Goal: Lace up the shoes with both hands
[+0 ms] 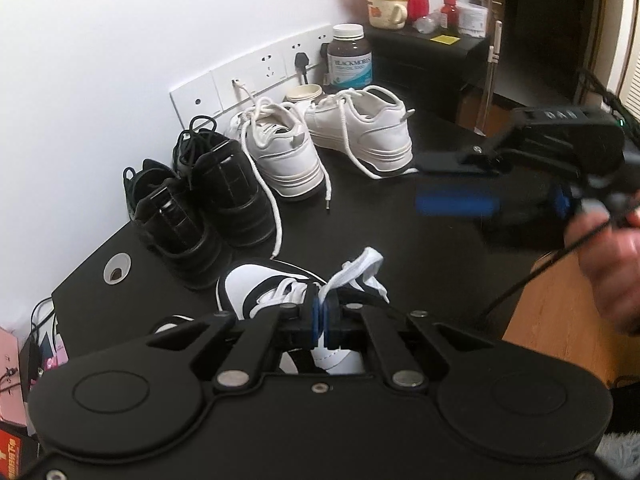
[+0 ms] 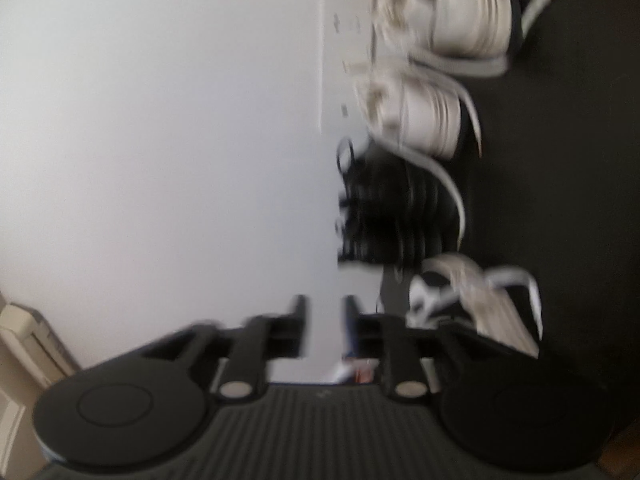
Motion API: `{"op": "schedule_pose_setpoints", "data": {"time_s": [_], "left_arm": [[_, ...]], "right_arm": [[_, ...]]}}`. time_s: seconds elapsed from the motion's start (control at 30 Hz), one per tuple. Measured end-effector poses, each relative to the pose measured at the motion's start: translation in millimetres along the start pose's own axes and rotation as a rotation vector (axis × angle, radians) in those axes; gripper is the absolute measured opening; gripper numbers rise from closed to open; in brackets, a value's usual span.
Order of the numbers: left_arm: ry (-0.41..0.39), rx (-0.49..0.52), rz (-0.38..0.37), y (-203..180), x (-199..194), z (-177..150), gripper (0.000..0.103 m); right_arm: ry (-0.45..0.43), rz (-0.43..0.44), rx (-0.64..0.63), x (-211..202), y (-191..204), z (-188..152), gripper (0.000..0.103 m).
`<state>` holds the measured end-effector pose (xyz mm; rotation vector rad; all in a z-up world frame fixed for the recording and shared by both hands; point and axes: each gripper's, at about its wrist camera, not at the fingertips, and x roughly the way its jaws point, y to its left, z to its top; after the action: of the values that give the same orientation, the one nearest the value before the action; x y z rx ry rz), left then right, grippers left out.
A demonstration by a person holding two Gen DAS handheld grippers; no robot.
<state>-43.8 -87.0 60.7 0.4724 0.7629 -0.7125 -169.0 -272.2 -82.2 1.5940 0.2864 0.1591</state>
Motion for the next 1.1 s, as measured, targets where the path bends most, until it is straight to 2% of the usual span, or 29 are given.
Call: {"op": "schedule_pose_setpoints", "data": {"time_s": [0.13, 0.2, 0.27, 0.4, 0.43, 0.5, 0.53, 0.6, 0.87, 1.03, 1.1], "left_arm": [[-0.006, -0.016, 0.003, 0.8, -1.6, -0.8, 0.001], [-0.01, -0.024, 0.004, 1.2, -2.4, -1.3, 0.001], [-0.01, -0.026, 0.002, 1.0, -3.2, -2.3, 0.001], [-0.004, -0.015, 0.0, -0.8, -4.4, -5.8, 0.001], [-0.002, -0.014, 0.001, -0.8, -4.8, -6.8, 0.001], [0.0, -0.017, 0.001, 0.1, -5.8, -8.4, 0.001], [0.001, -0.016, 0.001, 0.4, -6.3, -9.1, 0.001], [0.003, -0.014, 0.0, 0.7, -7.2, -10.4, 0.001], [0.011, 0.012, -0.009, -3.7, -7.5, -12.2, 0.001], [0.019, 0.028, -0.004, -6.3, -7.9, -13.5, 0.001], [0.019, 0.031, 0.002, -6.0, -9.0, -14.4, 0.001]], "right_arm": [[0.105, 0.001, 0.084, 18.7, -9.4, -14.5, 0.036], [0.154, 0.012, 0.132, 27.7, -13.1, -19.5, 0.047], [0.188, 0.016, 0.161, 34.5, -14.6, -22.6, 0.053], [0.142, 0.032, 0.191, 38.7, -16.7, -22.7, 0.051], [0.123, 0.042, 0.197, 38.2, -17.4, -21.7, 0.049], [0.076, 0.057, 0.192, 34.8, -17.8, -19.4, 0.027], [0.056, 0.06, 0.189, 33.1, -18.1, -17.8, 0.025], [0.035, 0.067, 0.189, 32.6, -19.8, -15.2, 0.01], [0.048, 0.035, 0.206, 38.3, -27.1, -15.8, 0.009], [-0.001, 0.046, 0.184, 40.7, -29.7, -9.6, 0.009], [-0.042, 0.056, 0.161, 37.5, -27.1, -6.3, 0.004]]}}
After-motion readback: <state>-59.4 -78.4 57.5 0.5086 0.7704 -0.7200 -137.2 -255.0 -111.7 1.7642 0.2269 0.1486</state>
